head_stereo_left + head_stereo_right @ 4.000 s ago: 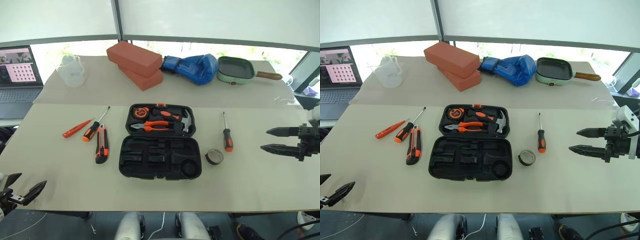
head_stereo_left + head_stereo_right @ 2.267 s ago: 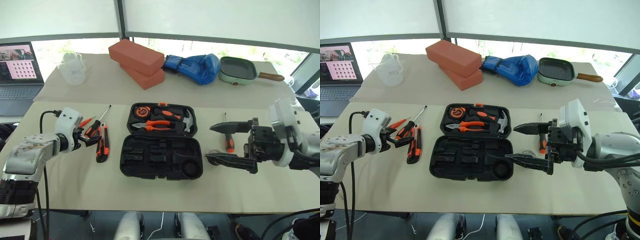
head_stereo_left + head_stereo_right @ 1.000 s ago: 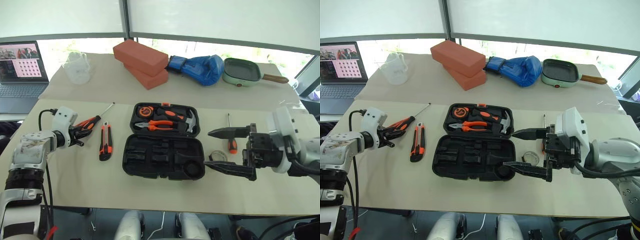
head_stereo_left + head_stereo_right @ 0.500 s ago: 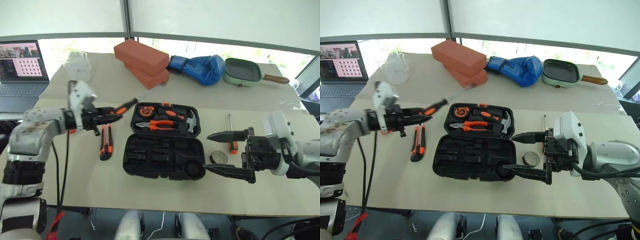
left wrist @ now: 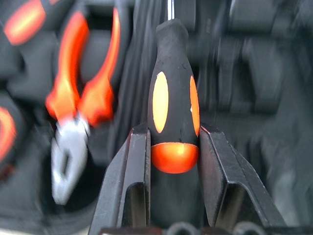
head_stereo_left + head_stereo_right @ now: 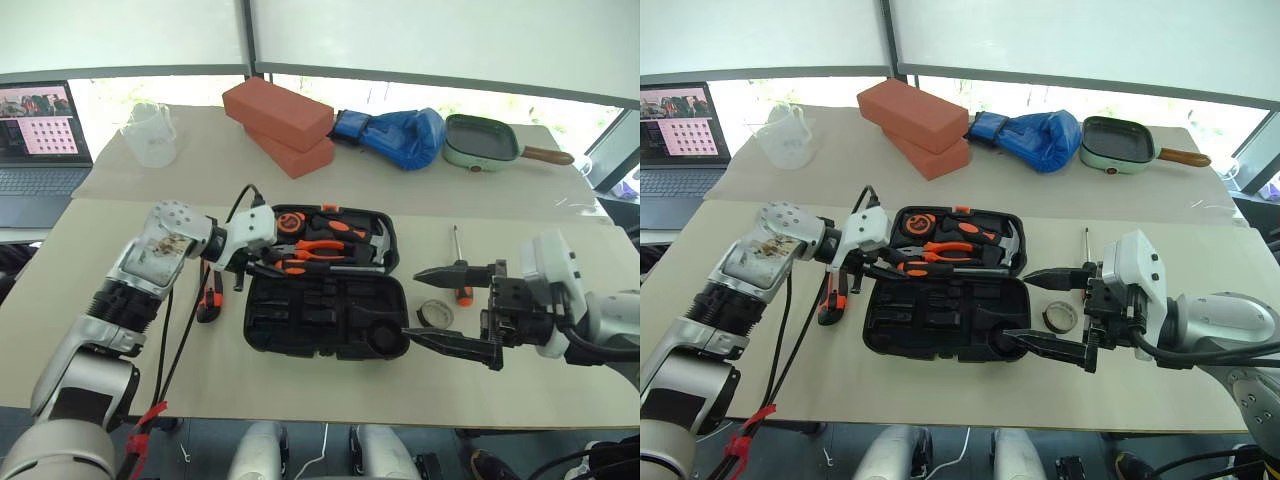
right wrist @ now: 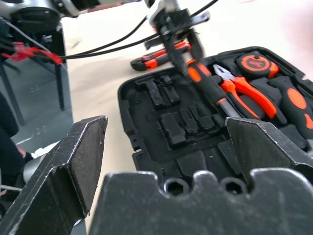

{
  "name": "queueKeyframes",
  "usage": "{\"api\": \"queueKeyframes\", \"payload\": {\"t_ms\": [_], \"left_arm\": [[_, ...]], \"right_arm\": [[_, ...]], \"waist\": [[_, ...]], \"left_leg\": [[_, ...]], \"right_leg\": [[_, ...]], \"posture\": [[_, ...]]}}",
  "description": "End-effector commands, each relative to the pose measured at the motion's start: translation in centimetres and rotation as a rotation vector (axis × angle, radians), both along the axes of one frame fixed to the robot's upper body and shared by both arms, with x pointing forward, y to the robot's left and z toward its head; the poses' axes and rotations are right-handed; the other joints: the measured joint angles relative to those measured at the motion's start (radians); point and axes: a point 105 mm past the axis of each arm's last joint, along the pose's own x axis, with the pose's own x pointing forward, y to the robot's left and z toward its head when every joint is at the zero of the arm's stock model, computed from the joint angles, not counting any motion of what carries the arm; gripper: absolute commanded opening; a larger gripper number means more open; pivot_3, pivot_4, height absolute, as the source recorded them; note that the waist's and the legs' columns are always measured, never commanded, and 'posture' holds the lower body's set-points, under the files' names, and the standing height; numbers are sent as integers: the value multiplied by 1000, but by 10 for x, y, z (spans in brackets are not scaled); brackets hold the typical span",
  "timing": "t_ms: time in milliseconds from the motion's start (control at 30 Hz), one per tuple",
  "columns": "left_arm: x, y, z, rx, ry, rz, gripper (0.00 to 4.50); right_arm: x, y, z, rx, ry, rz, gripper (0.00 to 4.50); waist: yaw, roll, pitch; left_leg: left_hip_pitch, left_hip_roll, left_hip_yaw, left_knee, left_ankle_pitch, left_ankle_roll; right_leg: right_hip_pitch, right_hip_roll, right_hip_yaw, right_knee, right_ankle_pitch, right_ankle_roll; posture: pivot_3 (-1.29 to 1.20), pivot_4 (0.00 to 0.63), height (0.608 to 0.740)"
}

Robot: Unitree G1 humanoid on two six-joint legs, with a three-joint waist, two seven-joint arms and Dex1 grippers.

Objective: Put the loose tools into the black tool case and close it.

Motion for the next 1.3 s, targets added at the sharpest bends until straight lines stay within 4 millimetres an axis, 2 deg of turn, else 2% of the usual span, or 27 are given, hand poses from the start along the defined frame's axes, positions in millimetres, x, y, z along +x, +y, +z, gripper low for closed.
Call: {"api": "queueKeyframes", "payload": {"t_ms": [33, 400, 467, 633, 833, 933, 1167, 1200, 1300], "left_arm": [[3, -2, 5, 29, -62, -58, 865], [17, -17, 2, -15, -75, -36, 865], [18, -17, 3, -18, -73, -33, 1861], [17, -13, 16, -33, -84, -37, 3543], [15, -20, 43, -107, -103, -64, 3543], [17, -29, 49, -130, -125, -83, 2843], [25, -42, 25, -71, -139, -83, 292], [25, -43, 23, -70, -138, -82, 37], [22, -48, 13, -60, -118, -101, 37]], "right_arm": [[-2, -1, 9, 22, -38, -23, 4500], [0, 1, 10, 31, -41, -42, 4500], [0, 1, 11, 32, -40, -40, 4500], [-1, 3, 9, 35, -30, -30, 4500], [2, 5, 7, 38, -26, -26, 4500], [4, 5, 6, 40, -26, -24, 4500], [5, 6, 2, 40, -24, -32, 4500], [5, 6, 2, 40, -24, -35, 4500], [7, 2, -1, 31, -16, -68, 4500]], "waist": [[1, 0, 0], [11, 0, 0], [12, 0, 0], [12, 0, 0], [7, 0, 0], [7, 0, 0], [2, 0, 0], [2, 0, 0], [1, 0, 0]], "left_leg": [[0, 0, 0, 0, 0, 0], [-2, -1, -1, 4, -1, 2], [-2, -1, -1, 4, -1, 2], [-2, -1, -2, 5, -1, 2], [-3, 0, -2, 5, -1, 2], [-3, -1, -2, 6, -1, 2], [-3, -1, -2, 6, -1, 2], [-3, -1, -2, 6, -1, 2], [-4, -1, -2, 6, -1, 2]], "right_leg": [[0, 0, 0, 0, 0, 0], [1, -1, -1, 0, 1, 2], [1, -1, -1, 0, 2, 2], [1, -1, -1, 1, 2, 3], [0, -1, -1, 1, 2, 3], [0, -1, -1, 1, 2, 3], [0, -1, -1, 1, 2, 3], [0, -1, -1, 1, 2, 3], [0, -1, -1, 0, 2, 3]], "posture": [[0, 150, 738], [0, 150, 738], [0, 150, 738], [0, 150, 738], [0, 150, 738], [0, 150, 738], [0, 150, 738], [0, 150, 738], [0, 150, 738]]}}
